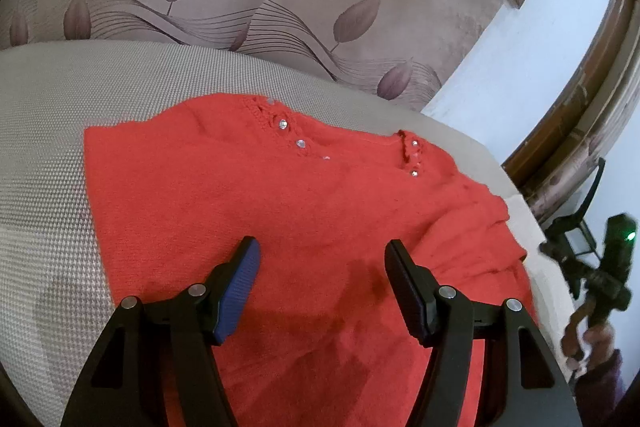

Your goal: Fold small clothes

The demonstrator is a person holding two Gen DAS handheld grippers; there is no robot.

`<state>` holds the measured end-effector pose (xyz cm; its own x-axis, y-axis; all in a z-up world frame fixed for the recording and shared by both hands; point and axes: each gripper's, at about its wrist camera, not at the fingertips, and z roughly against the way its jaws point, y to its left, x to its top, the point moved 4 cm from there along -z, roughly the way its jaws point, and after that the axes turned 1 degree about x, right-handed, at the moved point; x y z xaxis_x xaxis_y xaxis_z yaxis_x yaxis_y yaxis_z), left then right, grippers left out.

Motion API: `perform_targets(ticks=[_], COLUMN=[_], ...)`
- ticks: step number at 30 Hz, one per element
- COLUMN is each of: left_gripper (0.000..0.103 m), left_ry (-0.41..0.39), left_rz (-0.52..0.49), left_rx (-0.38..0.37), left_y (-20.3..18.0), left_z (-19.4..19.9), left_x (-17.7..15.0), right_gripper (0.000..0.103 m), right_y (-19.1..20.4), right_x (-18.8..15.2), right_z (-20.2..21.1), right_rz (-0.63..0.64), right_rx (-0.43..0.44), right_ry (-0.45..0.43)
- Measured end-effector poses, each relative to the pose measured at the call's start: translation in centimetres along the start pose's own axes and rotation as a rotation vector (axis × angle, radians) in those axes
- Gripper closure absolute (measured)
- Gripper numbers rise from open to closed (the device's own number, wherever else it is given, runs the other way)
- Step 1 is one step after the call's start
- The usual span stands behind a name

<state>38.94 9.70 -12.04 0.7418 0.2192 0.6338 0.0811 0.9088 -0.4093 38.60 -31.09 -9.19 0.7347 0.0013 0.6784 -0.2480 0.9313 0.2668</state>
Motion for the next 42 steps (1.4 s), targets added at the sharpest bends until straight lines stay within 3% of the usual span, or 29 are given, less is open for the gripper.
perform_targets(ticks=[4,6,8,11,13,16,18,19,20,21,25,30,32,38,42], left_gripper=[0.036,0.036,0.036,0.036,0.036,0.029,0.016,0.013,0.01,0.008,0.007,0.007,0.007,0.007,0.007], left_ry=[0.006,0.006,0.001,-0.022,-0.042,-0.045,-0.051,-0.054,-0.058,-0.06,-0.019,0.011,0.021,0.016,0.077], left_rz=[-0.028,-0.023,-0.013,-0.033,-0.029,-0.043,-0.082,-0.098,-0.109,-0.118,-0.105,0.005,0.05,0.178,0.209], left_rx=[0.025,0.018,0.013,0.078,0.058,-0.009,-0.005,-0.004,-0.001,0.001,-0.016,-0.031,-0.04,-0.097,-0.158], left_y=[-0.4,-0.4,-0.1,-0.5,-1.0,-2.0,-2.6,-2.8,-2.9,-3.1,-3.1,-2.1,-1.4,0.0,-0.7], left_z=[-0.2,-0.2,-0.1,1.4,4.1,8.7,12.0,13.4,14.6,16.1,19.1,21.1,21.5,22.6,22.6], left_x=[-0.1,-0.1,0.0,-0.1,-0.7,-2.8,-5.5,-6.8,-8.0,-9.6,-14.5,-19.1,-20.1,-23.0,-24.8], right_gripper=[0.067,0.088,0.092,0.093,0.091,0.083,0.062,0.055,0.04,0.036,0.036,0.036,0.036,0.036,0.036], right_y=[2.5,3.3,3.2,2.8,1.7,0.3,0.3,0.5,0.6,0.9,2.1,3.8,4.6,6.1,6.4], right_x=[1.2,1.1,-0.1,0.3,0.8,-0.3,-3.4,-4.9,-6.8,-8.9,-15.3,-19.9,-20.5,-21.1,-21.8], right_z=[-1.4,-3.7,-6.4,-5.9,-3.6,2.3,5.9,6.9,8.1,9.1,11.9,13.6,13.7,13.0,12.9], right_rz=[0.074,0.118,0.167,0.151,0.071,-0.047,-0.092,-0.106,-0.114,-0.113,-0.094,-0.05,-0.021,-0.037,-0.072], right_rx=[-0.006,-0.011,-0.094,-0.098,-0.071,0.061,0.221,0.269,0.307,0.318,0.282,0.254,0.237,0.314,0.351], right_ry=[-0.021,0.041,0.157,0.166,0.136,0.044,0.059,0.071,0.087,0.106,0.136,0.135,0.112,0.102,0.11])
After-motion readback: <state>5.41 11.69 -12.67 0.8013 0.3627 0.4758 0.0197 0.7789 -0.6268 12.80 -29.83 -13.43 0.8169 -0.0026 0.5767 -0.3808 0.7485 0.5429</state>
